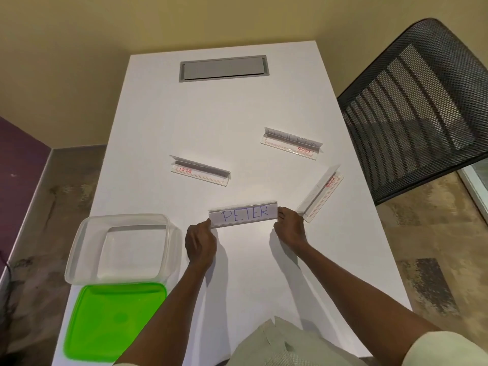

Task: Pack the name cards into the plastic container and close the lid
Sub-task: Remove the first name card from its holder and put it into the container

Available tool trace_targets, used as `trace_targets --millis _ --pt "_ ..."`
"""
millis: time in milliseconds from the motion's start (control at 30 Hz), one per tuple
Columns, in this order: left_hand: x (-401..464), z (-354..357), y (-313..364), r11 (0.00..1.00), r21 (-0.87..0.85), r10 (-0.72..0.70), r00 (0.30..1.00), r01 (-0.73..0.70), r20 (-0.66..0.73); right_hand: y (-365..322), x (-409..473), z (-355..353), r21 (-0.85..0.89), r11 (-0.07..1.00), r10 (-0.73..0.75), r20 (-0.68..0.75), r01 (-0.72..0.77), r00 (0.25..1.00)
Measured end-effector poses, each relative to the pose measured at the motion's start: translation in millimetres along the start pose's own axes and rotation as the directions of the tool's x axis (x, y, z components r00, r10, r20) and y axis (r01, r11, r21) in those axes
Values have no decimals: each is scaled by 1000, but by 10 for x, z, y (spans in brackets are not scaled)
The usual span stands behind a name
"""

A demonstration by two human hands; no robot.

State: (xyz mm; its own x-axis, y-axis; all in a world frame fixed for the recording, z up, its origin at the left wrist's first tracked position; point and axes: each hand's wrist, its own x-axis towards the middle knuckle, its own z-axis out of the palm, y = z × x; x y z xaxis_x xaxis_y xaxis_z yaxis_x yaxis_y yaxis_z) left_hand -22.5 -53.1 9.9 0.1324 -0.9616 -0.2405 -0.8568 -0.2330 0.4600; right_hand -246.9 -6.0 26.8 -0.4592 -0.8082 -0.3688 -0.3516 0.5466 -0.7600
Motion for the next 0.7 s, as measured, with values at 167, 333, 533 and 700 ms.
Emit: trace_targets --millis 167,333,533,700 --pt "14 36 -72 1000 1 31 999 -31 12 149 44 94 -21 1000 -4 -1 4 1000" --pt "-16 -16 -63 981 21 194 981 -194 -4 177 65 132 -130 991 11 -17 -13 1000" --pt "-46 -31 -77 933 182 331 940 -312 -82 100 41 48 -231 971 -59 -6 56 998" --pt "39 -12 -73 888 180 455 866 -424 -205 54 -5 -68 -519 728 -511 24 448 859"
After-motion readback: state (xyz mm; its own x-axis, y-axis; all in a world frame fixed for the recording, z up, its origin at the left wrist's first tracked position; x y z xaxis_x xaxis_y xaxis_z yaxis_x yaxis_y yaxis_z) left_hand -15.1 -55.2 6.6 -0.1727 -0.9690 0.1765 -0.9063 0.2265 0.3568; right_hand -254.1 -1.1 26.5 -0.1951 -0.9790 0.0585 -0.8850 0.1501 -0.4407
